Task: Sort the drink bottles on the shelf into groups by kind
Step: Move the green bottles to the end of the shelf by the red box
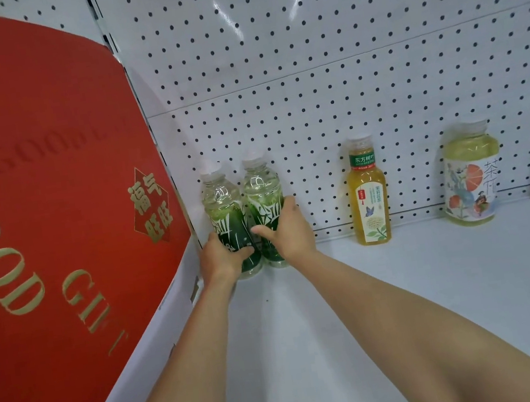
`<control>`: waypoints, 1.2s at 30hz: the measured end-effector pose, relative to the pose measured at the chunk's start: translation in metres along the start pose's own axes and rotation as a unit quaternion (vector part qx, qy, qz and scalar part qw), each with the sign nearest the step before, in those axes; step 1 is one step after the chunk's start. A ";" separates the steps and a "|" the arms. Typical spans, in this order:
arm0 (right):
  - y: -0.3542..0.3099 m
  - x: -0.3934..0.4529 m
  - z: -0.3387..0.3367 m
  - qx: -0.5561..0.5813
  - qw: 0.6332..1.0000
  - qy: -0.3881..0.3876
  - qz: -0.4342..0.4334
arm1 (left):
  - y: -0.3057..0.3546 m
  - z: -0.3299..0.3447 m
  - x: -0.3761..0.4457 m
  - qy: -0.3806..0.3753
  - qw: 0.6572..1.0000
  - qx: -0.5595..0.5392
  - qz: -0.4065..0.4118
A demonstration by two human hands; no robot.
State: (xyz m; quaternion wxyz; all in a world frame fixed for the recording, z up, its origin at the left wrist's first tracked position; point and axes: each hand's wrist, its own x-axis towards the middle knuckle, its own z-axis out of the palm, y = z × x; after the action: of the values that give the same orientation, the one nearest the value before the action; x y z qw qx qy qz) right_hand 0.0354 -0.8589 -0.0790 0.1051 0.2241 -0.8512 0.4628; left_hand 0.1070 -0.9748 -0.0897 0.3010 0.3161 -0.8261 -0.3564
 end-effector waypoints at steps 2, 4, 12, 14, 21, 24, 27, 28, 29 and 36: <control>0.000 0.000 0.001 0.001 1.000 0.005 0.003 | -0.001 0.002 0.002 -0.002 1.000 0.000 0.000; -0.002 -0.001 0.002 0.004 1.000 0.002 0.007 | -0.002 0.003 0.002 -0.002 1.000 0.008 0.005; 0.009 -0.025 -0.032 -0.093 0.995 0.001 -0.034 | -0.007 0.002 -0.027 0.035 0.995 0.088 0.009; 0.017 -0.038 -0.051 -0.130 0.989 0.015 -0.062 | 0.001 -0.003 -0.045 0.076 0.990 0.115 0.042; 0.055 -0.094 -0.136 -0.202 0.970 0.069 -0.111 | 0.058 0.001 -0.119 0.046 0.957 0.181 0.223; 0.077 -0.122 -0.182 -0.210 0.968 0.081 -0.114 | 0.090 0.018 -0.160 0.021 0.950 0.183 0.253; 0.100 -0.150 -0.232 -0.219 0.965 0.094 -0.106 | 0.118 0.040 -0.203 -0.012 0.948 0.169 0.268; 0.108 -0.160 -0.248 -0.226 0.963 0.100 -0.104 | 0.127 0.046 -0.217 -0.021 0.947 0.167 0.274; 0.116 -0.170 -0.263 -0.237 0.960 0.104 -0.102 | 0.135 0.054 -0.231 -0.029 0.945 0.166 0.280; 0.169 -0.240 -0.355 -0.279 0.948 0.134 -0.072 | 0.189 0.106 -0.317 -0.076 0.939 0.114 0.315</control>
State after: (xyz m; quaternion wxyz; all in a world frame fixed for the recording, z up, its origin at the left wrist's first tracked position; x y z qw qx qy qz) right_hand 0.1551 -0.4151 -0.1016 0.3091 0.1824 -0.9061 0.2242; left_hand 0.1686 -0.5957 -0.0885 0.2962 0.0443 -0.9388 -0.1701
